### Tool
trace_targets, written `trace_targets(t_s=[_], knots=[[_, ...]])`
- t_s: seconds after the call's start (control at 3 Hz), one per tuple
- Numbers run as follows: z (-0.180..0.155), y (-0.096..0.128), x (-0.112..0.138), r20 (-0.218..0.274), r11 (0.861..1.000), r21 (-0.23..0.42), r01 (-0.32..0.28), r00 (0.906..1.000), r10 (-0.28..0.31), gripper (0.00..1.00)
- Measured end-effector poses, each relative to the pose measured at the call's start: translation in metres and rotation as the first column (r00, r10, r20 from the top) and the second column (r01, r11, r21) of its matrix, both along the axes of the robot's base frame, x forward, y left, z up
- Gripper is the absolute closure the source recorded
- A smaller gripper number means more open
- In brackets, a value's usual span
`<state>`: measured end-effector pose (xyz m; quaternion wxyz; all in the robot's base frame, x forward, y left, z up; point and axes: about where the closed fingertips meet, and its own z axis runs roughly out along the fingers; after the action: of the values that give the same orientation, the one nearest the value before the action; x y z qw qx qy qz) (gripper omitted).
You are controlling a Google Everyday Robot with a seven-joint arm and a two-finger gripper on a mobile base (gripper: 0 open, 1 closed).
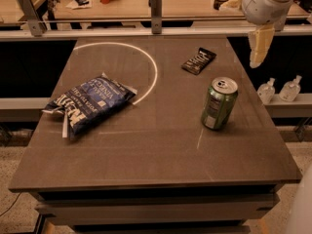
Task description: Move rxbar chocolate near blue chip bag
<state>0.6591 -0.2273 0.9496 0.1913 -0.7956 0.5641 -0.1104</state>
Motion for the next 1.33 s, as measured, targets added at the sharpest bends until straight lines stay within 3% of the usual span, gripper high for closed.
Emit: trace_targets(t_s=[0.33,0.67,1.0,1.33], knots=[[0.0,0.0,0.0,0.0,1.0,0.0,0.0,1.0,0.0,0.0],[-0.008,0.005,0.009,-0.027,0.999,-0.009,-0.051,0.9983,0.051,0.0],[-0.035,0.017,0.027,-0.097,0.987,0.015,-0.16,0.9823,0.16,0.0],[-0.06,0.032,0.055,-0.097,0.97,0.072,-0.233,0.9661,0.239,0.0]])
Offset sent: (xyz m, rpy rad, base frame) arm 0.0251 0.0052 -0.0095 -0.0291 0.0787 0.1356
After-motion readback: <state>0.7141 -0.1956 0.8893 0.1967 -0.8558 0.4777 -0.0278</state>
